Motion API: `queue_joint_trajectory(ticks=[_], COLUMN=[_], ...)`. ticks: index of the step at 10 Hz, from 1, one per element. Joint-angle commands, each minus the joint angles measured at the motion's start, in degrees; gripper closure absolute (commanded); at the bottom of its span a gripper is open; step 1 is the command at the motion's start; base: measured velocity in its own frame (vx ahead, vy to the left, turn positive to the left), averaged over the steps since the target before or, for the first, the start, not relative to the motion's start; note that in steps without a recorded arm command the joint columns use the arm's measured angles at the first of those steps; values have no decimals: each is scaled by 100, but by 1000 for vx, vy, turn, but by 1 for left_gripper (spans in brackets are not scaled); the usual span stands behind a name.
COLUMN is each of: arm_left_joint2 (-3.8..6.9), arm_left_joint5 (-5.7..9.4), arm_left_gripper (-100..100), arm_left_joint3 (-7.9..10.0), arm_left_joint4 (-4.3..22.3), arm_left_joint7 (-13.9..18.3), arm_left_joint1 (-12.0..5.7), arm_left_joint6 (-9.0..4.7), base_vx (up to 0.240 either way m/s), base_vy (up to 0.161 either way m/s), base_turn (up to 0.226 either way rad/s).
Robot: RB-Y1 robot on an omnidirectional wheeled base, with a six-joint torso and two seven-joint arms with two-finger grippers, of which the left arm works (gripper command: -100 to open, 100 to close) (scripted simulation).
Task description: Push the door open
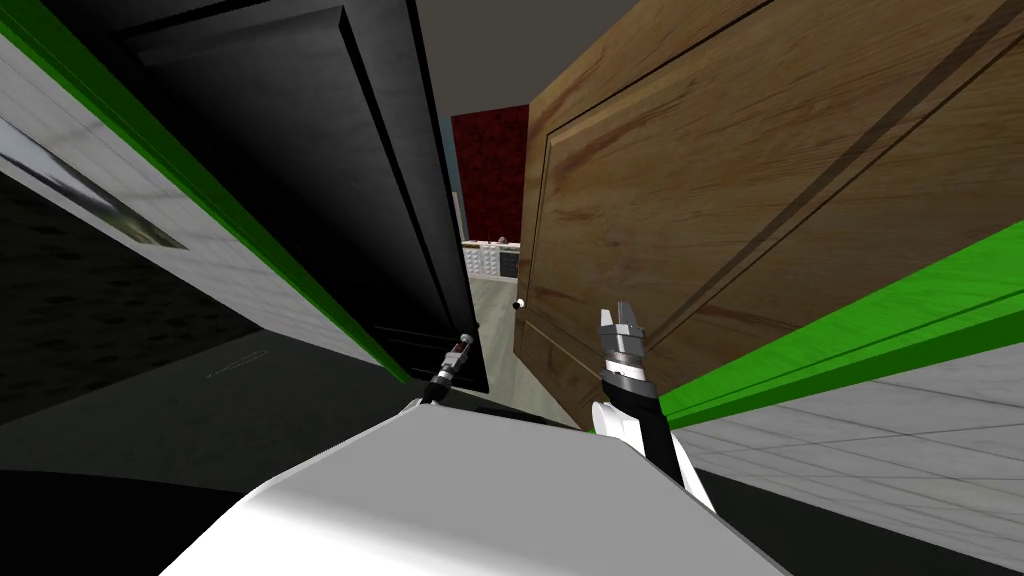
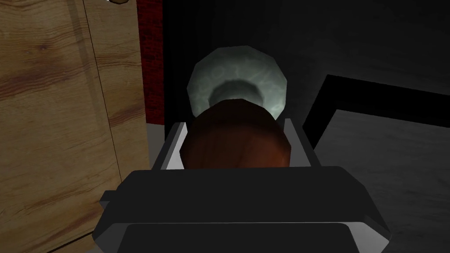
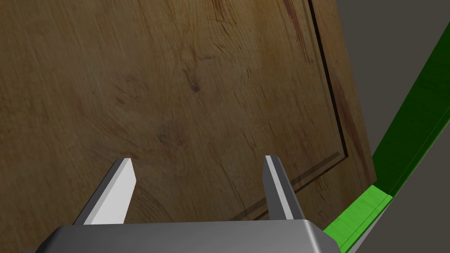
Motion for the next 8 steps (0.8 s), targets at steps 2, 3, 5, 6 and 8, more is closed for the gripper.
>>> queue_joint_trajectory(ticks=[2,3,5,6,8], arm_left_joint2=[15,4,-7,-21,-35], arm_left_joint5=[124,190,256,335,418], arm_left_gripper=[100,100,100,100,100], arm_left_joint3=[103,142,180,227,276], arm_left_joint4=[-46,-16,15,51,89], arm_left_joint7=[373,523,784,933,1200], arm_left_joint1=[-32,-59,-86,-118,-152], arm_left_joint6=[-16,-33,-51,-72,-94], base_vx=[16,13,13,22,12], base_vy=[11,15,16,22,19], base_turn=[-44,-99,-49,-112,-52])
